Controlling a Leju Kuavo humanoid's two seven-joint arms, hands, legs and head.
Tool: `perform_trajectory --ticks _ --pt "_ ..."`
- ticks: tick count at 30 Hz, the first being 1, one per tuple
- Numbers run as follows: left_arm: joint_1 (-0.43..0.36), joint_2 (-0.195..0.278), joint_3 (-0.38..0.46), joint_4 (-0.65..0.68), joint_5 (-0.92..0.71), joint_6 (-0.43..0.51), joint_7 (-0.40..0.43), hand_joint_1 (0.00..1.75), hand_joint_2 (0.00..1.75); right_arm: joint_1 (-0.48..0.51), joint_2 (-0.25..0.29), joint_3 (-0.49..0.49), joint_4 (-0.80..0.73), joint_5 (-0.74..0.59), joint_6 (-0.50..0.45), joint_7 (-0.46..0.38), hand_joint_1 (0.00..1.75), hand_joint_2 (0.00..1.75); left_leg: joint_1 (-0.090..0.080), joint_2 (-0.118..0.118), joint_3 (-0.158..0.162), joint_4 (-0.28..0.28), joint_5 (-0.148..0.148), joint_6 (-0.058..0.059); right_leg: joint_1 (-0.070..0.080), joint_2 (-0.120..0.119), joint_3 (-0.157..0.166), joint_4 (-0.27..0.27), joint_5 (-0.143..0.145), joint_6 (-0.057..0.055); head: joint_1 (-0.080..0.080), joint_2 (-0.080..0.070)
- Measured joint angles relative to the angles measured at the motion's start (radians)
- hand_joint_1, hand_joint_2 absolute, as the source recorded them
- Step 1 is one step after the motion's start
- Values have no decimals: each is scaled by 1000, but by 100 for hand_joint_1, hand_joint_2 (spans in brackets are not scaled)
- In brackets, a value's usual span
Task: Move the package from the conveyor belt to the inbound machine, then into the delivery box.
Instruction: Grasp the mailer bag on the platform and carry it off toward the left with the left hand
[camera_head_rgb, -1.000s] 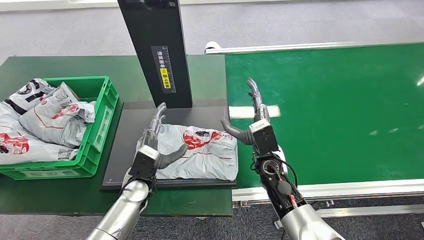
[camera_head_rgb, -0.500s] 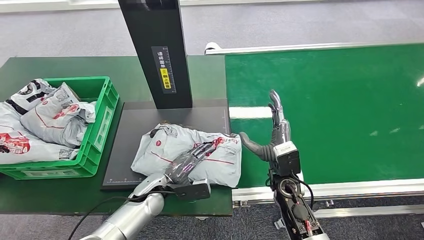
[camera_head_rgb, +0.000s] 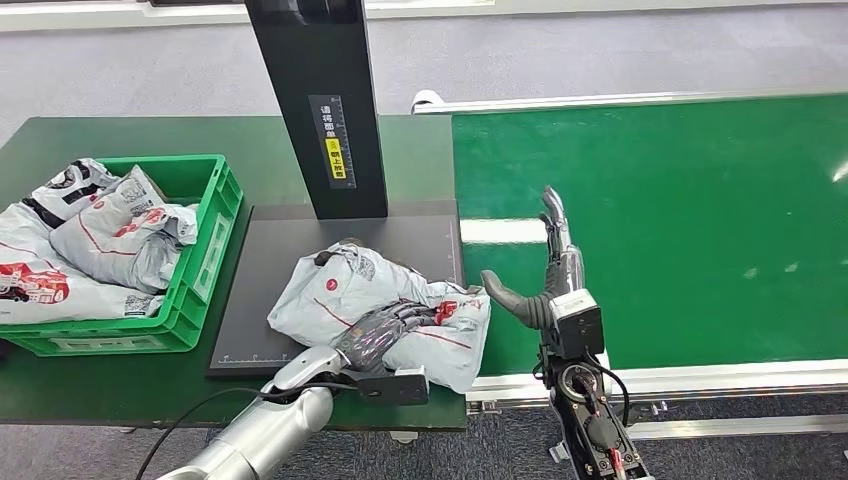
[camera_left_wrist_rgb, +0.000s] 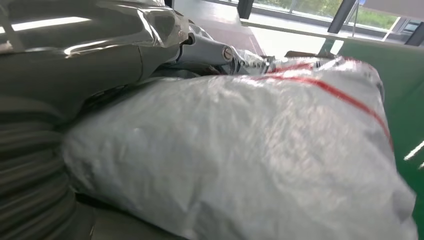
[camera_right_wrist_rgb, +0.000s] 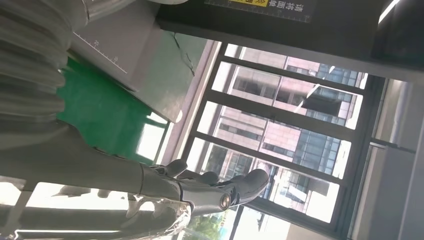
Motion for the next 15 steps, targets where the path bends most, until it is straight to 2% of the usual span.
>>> perform_trajectory --ticks 15 --pt "-6 -8 17 -8 -19 -4 -1 175 175 13 3 -10 -8 5 11 15 0 175 0 -1 1 0 0 0 0 0 1 0 1 1 0 0"
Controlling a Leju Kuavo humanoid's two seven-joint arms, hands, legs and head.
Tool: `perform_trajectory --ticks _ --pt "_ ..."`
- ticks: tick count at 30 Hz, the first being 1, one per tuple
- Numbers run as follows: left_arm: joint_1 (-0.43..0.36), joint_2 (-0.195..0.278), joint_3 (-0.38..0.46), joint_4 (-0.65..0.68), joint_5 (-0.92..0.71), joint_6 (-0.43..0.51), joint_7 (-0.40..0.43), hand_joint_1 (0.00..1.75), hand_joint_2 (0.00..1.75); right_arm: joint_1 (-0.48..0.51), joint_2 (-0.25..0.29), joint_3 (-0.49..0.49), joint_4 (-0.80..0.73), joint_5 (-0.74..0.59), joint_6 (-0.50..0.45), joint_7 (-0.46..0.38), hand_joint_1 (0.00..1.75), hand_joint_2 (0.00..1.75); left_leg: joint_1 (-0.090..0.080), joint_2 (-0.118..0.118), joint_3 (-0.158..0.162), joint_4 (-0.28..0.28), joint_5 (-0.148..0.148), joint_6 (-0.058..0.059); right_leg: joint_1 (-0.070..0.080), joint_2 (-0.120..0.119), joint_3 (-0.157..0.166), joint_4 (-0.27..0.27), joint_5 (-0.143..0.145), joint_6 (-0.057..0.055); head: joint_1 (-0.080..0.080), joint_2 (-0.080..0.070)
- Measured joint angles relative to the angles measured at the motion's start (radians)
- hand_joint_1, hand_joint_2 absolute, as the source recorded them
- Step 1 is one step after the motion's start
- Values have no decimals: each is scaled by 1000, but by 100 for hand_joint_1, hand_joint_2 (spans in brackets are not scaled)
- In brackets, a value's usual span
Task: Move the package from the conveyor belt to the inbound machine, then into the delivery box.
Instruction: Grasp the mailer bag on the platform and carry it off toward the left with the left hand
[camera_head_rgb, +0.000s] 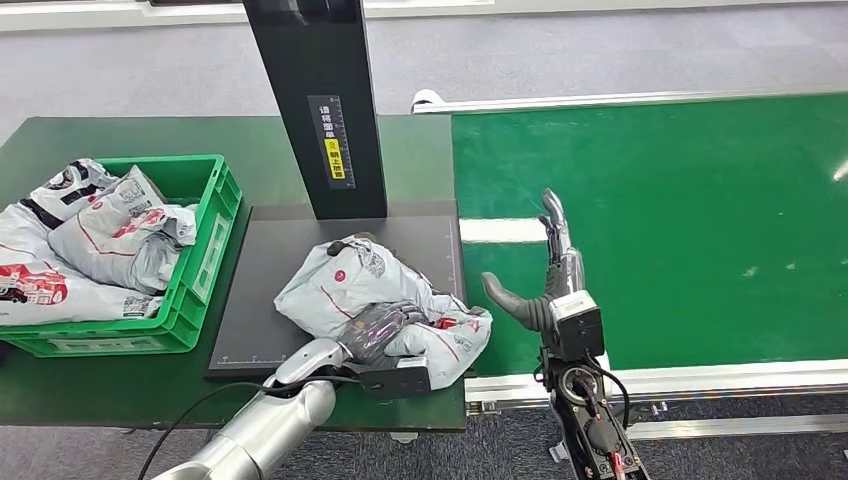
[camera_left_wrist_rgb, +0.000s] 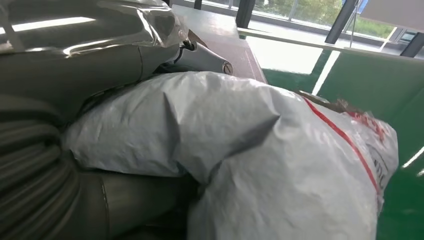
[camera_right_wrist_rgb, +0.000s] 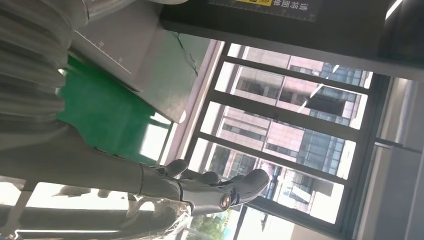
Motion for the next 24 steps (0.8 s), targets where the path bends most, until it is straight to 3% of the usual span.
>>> perform_trajectory --ticks 5,14,24 --pt "1 -4 13 -8 -21 -13 -5 175 175 12 5 -26 0 -60 65 44 0 175 0 0 0 0 0 0 0 0 0 0 0 0 0 0" --pt "8 -9 32 -10 -43 -7 -28 175 175 13 10 -150 125 -435 385 233 0 175 0 0 -1 0 0 0 0 0 0 0 0 0 0 0" --pt "33 -14 45 -19 -40 38 -34 175 175 -1 13 -206 239 -478 410 257 0 175 0 0 -2 0 0 0 0 0 -2 0 0 0 0 0"
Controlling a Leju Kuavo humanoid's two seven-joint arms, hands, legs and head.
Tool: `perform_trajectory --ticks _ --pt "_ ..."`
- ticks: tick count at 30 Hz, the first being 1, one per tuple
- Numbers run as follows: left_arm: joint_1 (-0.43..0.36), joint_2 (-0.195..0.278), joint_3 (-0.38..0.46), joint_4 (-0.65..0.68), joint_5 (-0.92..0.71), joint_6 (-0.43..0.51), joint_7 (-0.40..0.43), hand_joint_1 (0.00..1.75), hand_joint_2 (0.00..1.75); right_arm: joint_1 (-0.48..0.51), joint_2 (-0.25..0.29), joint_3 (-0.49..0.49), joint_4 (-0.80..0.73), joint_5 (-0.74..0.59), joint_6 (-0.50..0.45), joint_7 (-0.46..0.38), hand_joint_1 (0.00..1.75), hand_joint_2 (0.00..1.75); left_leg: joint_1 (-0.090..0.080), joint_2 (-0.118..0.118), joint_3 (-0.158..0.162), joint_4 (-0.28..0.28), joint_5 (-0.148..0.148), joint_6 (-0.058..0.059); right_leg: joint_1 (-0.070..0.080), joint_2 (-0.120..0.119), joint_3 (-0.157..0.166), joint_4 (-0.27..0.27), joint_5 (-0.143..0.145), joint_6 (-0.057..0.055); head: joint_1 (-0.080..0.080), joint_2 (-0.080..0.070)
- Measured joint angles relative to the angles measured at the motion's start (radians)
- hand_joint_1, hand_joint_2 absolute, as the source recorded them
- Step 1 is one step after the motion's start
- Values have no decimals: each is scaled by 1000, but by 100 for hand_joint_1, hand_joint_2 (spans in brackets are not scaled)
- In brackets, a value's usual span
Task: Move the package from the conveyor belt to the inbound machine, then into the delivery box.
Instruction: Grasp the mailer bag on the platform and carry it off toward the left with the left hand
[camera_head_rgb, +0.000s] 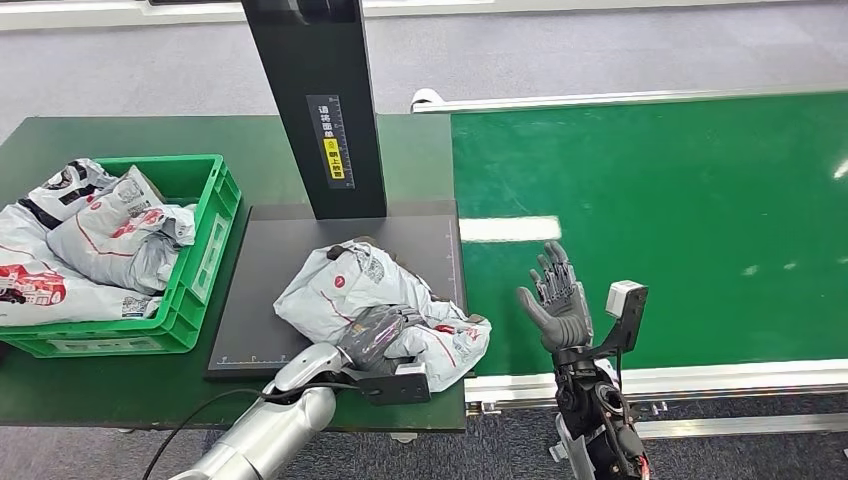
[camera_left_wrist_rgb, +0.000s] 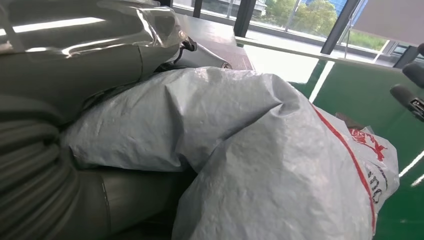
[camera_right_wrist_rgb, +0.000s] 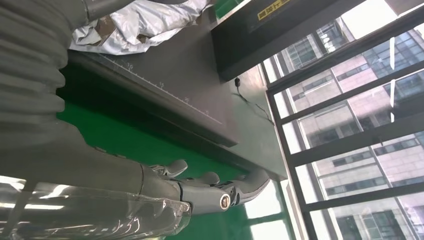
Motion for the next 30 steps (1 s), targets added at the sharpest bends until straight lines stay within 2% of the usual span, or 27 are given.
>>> perform_trajectory --ticks 16,19,23,30 --pt "7 -2 10 -6 0 0 0 175 175 -7 2 -9 34 -2 0 1 0 175 0 0 0 0 0 0 0 0 0 0 0 0 0 0" --pt "12 -3 12 -8 4 24 -4 175 175 -7 2 -10 35 -2 -1 2 0 175 0 0 0 0 0 0 0 0 -1 0 0 0 0 0" --pt "44 -5 30 -41 46 133 -36 175 175 -4 2 -10 34 -8 -10 12 0 175 0 2 -1 0 0 0 0 1 -3 0 0 0 0 0" --pt "114 -3 138 -258 170 504 -147 175 175 2 -1 4 33 -32 -11 7 0 175 0 5 -7 0 1 0 0 3 -9 0 1 0 0 0"
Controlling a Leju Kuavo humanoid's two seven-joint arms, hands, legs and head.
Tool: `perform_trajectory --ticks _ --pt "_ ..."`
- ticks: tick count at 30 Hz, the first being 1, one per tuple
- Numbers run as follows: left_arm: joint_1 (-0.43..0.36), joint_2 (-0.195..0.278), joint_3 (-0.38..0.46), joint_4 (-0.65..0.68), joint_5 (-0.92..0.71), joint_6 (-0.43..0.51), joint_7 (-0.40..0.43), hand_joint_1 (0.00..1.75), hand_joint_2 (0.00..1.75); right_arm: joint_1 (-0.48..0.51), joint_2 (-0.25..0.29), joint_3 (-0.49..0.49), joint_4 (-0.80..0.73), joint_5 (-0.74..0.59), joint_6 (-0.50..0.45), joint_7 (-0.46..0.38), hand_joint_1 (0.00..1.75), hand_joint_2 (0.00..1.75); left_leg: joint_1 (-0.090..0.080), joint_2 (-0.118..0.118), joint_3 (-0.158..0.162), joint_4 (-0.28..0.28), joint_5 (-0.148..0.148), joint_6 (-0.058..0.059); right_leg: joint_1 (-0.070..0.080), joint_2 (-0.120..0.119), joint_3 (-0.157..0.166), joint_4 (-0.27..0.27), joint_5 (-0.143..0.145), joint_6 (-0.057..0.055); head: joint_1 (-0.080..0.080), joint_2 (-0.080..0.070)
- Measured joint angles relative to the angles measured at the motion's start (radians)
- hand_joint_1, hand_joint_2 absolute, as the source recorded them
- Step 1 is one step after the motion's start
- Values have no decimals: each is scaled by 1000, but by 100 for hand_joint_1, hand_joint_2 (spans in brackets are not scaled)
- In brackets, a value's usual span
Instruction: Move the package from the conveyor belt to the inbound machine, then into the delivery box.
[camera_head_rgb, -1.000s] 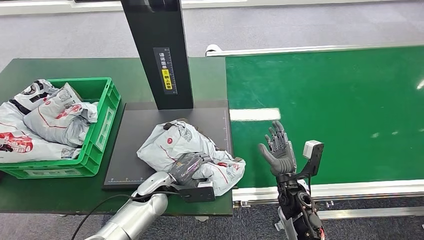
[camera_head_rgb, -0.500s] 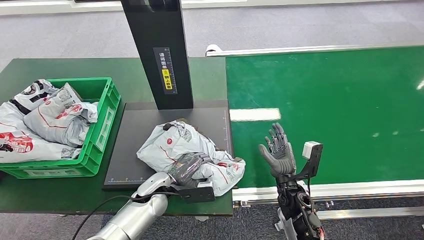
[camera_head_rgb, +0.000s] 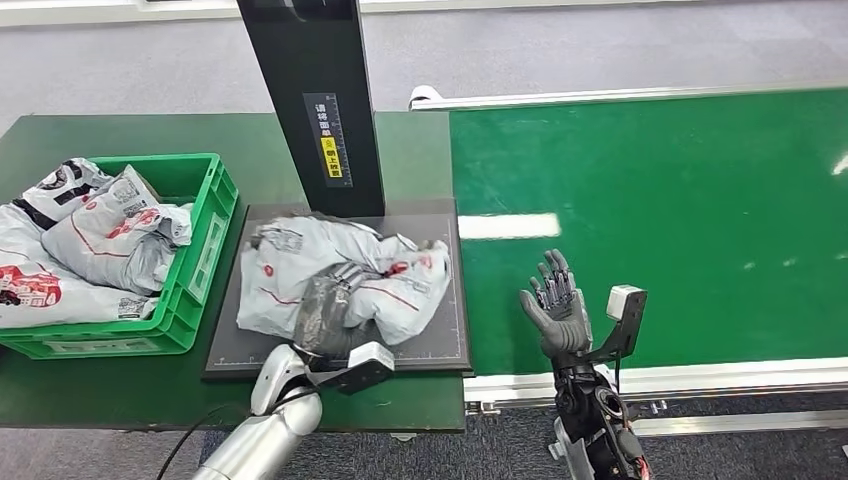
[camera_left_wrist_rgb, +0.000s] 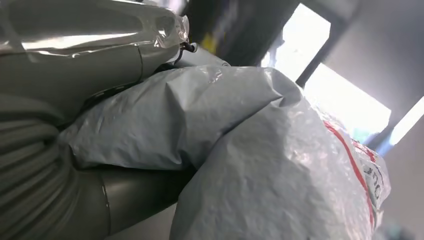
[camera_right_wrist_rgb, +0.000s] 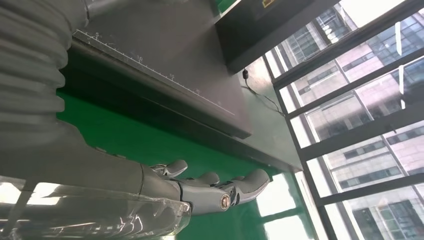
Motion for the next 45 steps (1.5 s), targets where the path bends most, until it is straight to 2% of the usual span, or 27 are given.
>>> perform_trajectory --ticks 3,6,9,15,20,23,24,27,28,30,33,36,42,45 --pt "29 -8 92 -174 51 96 -65 175 175 -1 -6 32 2 67 -16 -35 0 175 0 1 -2 0 0 0 0 2 -3 0 0 0 0 0" --pt "46 -15 196 -364 117 110 -92 175 175 -2 -10 71 9 119 -23 -51 0 175 0 1 -3 0 0 0 0 2 -4 0 0 0 0 0" --pt "69 -21 255 -509 141 110 -94 175 175 -4 -13 94 15 132 -22 -59 0 175 0 1 -4 0 0 0 0 2 -5 0 0 0 0 0" --pt "96 -35 302 -656 148 109 -95 175 175 -5 -15 119 17 146 -19 -61 0 175 0 1 -5 0 0 0 0 2 -5 0 0 0 0 0" --pt "105 -46 332 -733 73 109 -95 175 175 -12 -15 129 20 163 -19 -56 0 175 0 1 -5 0 0 0 0 2 -6 0 0 0 0 0" --pt "75 -49 358 -673 -54 109 -66 175 175 -12 -14 130 20 186 -24 -56 0 175 0 1 -5 0 0 0 0 1 -6 0 0 0 0 0" --pt "49 -48 368 -618 -121 109 -24 175 175 -11 -14 130 20 196 -26 -55 0 175 0 1 -5 0 0 0 0 1 -6 0 0 0 0 0" --pt "-76 -22 395 -390 -327 108 185 175 175 -7 -13 130 16 222 -23 -51 0 175 0 2 -5 0 2 -1 0 1 -6 0 3 -1 0 0" --pt "-122 -8 401 -315 -360 107 242 175 175 -6 -13 130 15 228 -19 -49 0 175 0 3 -5 0 3 -1 0 2 -6 0 4 -1 0 0" --pt "-198 18 406 -189 -371 106 301 175 175 -5 -14 129 14 234 -13 -44 0 175 0 4 -4 0 3 -1 1 4 -7 0 5 -1 0 0" --pt "-267 44 409 -58 -369 107 315 175 175 -4 -14 129 14 238 -11 -43 0 175 0 5 -5 0 3 -1 1 4 -7 0 5 -1 0 0" --pt "-303 59 410 22 -369 107 317 175 175 -3 -14 129 14 240 -9 -43 0 175 0 5 -6 0 3 -1 1 4 -8 0 4 -1 0 0" --pt "-330 74 410 96 -367 105 323 175 175 -3 -14 129 14 240 -8 -42 0 175 0 4 -7 0 3 -1 1 4 -10 0 4 -1 0 0" --pt "-347 82 410 124 -354 83 371 175 175 -3 -14 129 14 243 -1 -41 0 175 0 4 -8 0 3 -1 1 4 -10 0 4 -1 0 0"
